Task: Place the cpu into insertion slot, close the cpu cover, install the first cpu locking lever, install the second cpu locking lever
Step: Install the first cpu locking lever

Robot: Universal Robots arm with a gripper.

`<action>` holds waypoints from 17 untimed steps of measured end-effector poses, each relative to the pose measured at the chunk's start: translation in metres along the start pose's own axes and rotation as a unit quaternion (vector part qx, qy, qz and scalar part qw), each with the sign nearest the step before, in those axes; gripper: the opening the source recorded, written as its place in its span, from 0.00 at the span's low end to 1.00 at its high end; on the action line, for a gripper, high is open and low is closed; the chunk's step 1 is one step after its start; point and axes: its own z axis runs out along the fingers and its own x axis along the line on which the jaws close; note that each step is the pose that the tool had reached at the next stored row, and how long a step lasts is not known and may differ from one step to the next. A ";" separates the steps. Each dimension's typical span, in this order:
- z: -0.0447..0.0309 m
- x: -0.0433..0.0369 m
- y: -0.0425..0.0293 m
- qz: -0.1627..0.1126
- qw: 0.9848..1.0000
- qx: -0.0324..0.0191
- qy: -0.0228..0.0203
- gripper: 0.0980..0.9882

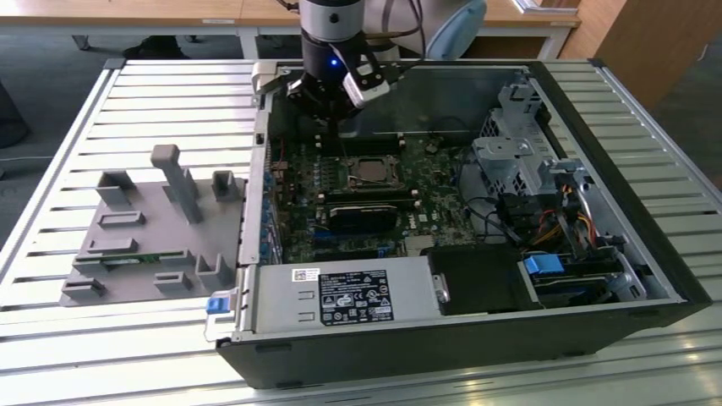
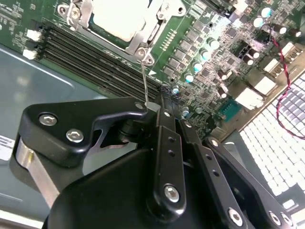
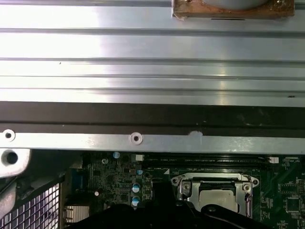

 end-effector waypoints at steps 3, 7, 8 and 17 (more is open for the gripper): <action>0.0001 -0.0025 0.0000 0.000 1.000 0.000 0.000 0.01; 0.0001 -0.0043 0.0000 0.000 1.000 0.000 0.001 0.01; 0.0001 -0.0045 0.0000 0.000 1.000 0.000 0.001 0.01; 0.0007 -0.0260 0.0001 0.000 1.000 0.000 0.001 0.01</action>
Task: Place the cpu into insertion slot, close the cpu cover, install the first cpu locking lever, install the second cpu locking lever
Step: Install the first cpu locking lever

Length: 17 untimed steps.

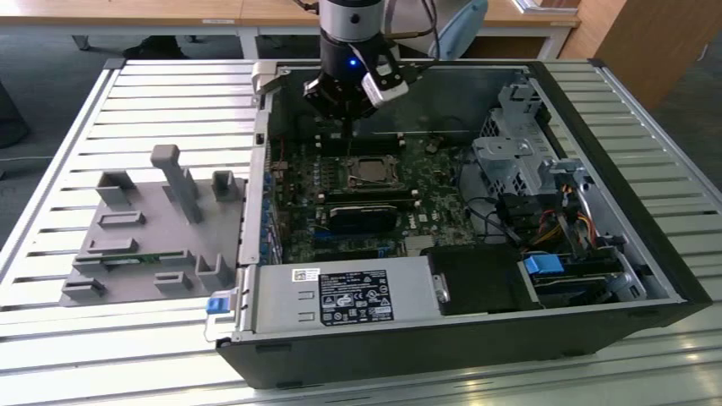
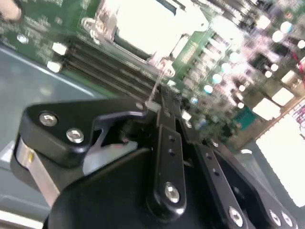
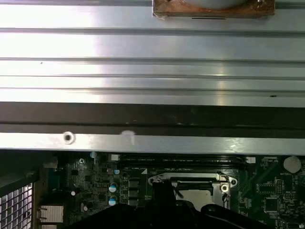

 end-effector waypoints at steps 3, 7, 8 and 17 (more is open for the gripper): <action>0.0004 -0.0103 0.0001 0.000 1.000 0.000 0.000 0.01; 0.0017 -0.0148 -0.0001 0.000 1.000 -0.004 0.000 0.01; 0.0020 -0.0148 -0.0001 0.000 1.000 -0.011 0.000 0.01; 0.0093 -0.0153 -0.0006 -0.002 1.000 -0.025 -0.009 0.01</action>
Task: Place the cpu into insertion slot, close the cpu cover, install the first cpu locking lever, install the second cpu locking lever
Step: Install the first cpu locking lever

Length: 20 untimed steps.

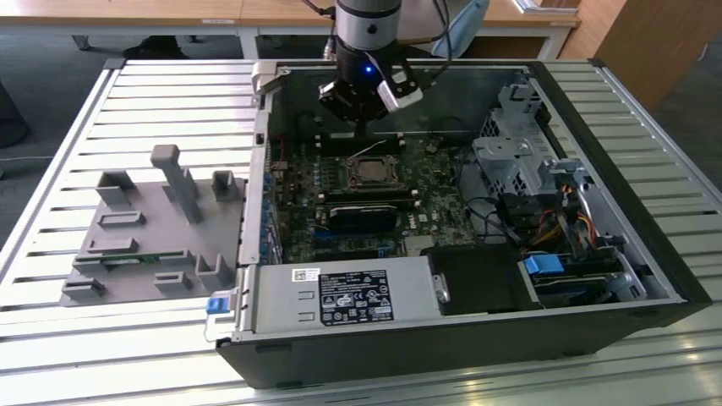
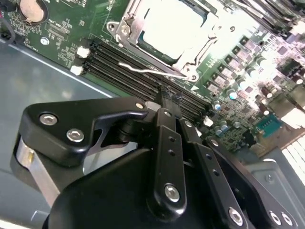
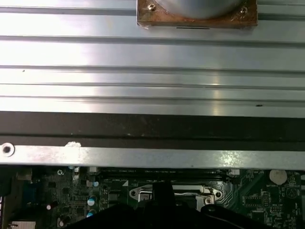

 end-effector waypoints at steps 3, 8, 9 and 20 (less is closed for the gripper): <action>0.0022 -0.0013 -0.0002 0.000 1.000 0.000 -0.003 0.01; 0.0063 -0.0067 -0.0006 0.000 1.000 0.000 -0.003 0.01; 0.0075 -0.0071 -0.0008 0.000 1.000 0.000 -0.003 0.01; 0.0161 -0.0094 -0.0017 -0.002 1.000 0.000 -0.003 0.01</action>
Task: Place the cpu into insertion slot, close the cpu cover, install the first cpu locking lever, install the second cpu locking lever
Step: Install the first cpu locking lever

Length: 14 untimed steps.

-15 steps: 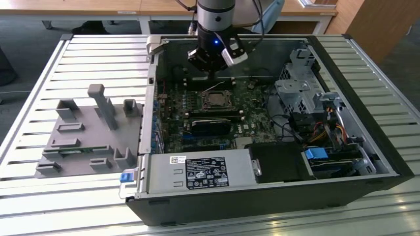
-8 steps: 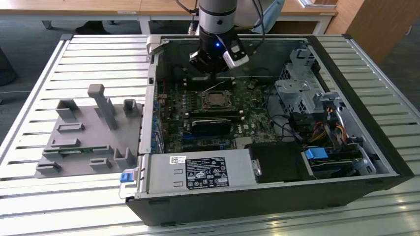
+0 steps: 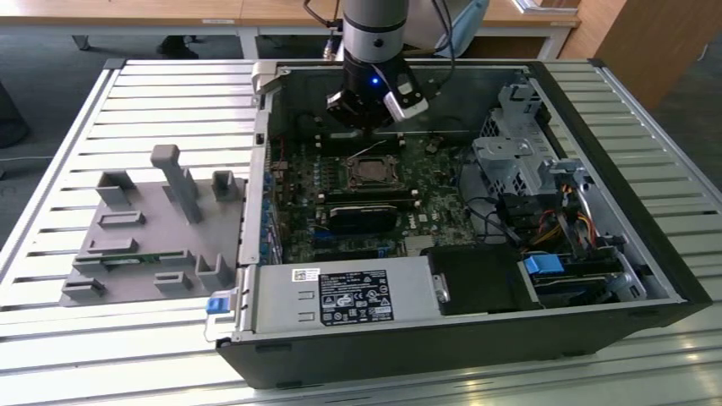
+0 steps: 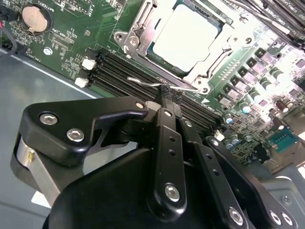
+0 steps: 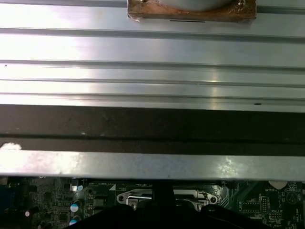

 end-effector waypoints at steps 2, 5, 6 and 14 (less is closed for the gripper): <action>0.0004 -0.0015 0.0000 0.000 1.000 0.000 0.000 0.01; 0.0009 -0.0038 -0.0001 0.000 1.000 0.000 0.000 0.01; 0.0011 -0.0045 -0.0001 0.000 1.000 0.000 0.000 0.01; 0.0028 -0.0078 0.0001 0.000 1.000 0.000 0.000 0.01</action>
